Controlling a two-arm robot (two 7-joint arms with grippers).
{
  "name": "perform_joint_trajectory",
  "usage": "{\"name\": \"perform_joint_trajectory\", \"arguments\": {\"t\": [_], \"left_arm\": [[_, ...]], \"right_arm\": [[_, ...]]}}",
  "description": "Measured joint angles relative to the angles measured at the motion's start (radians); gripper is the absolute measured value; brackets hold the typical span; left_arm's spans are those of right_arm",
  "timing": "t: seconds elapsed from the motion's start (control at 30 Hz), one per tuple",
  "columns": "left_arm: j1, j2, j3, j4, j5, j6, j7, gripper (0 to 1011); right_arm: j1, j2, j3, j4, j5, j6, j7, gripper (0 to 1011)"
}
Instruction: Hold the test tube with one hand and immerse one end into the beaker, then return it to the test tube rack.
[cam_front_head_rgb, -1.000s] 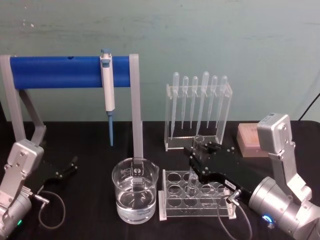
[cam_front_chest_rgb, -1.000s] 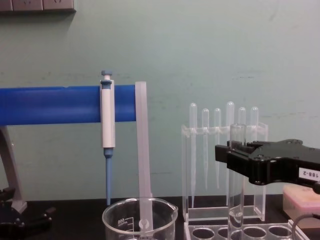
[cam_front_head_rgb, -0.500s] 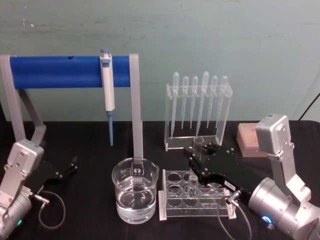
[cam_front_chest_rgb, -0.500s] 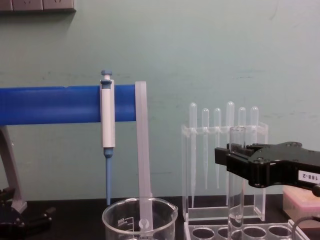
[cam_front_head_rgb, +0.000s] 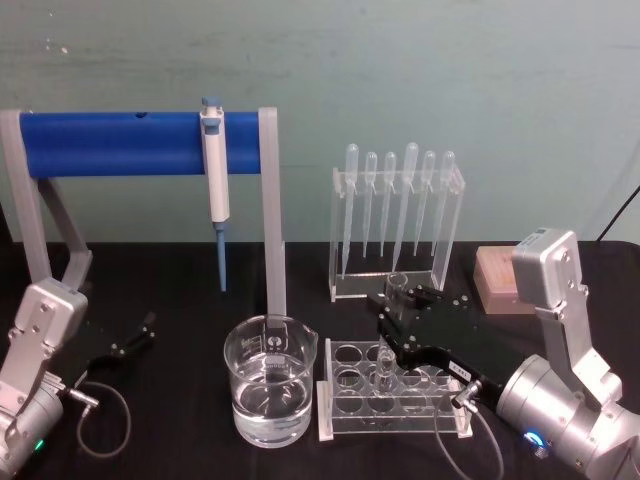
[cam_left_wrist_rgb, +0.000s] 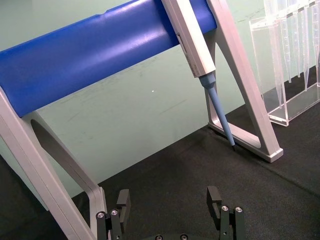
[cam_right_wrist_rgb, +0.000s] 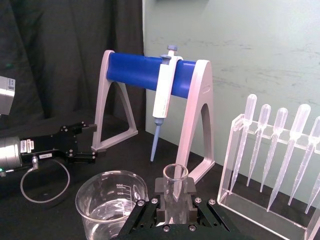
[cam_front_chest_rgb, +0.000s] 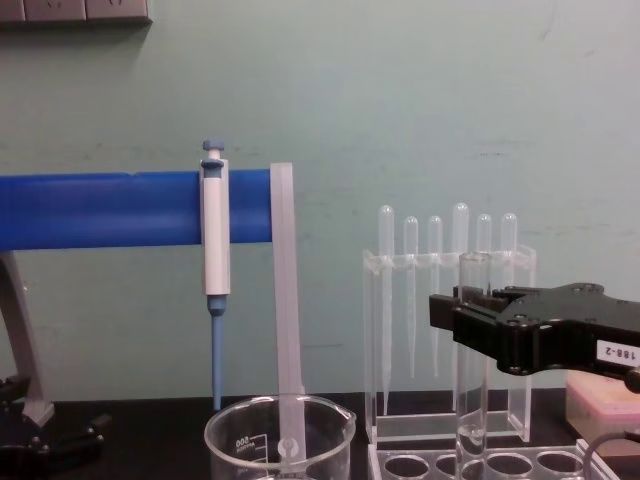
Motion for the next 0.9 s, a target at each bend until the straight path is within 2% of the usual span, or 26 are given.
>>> {"name": "perform_joint_trajectory", "arguments": {"t": [0.43, 0.9], "left_arm": [[0.000, 0.000, 0.000, 0.000, 0.000, 0.000, 0.000, 1000], [0.000, 0.000, 0.000, 0.000, 0.000, 0.000, 0.000, 1000]], "right_arm": [[-0.016, 0.000, 0.006, 0.016, -0.020, -0.040, 0.008, 225], [-0.036, -0.018, 0.016, 0.048, -0.023, -0.078, 0.018, 225]]}}
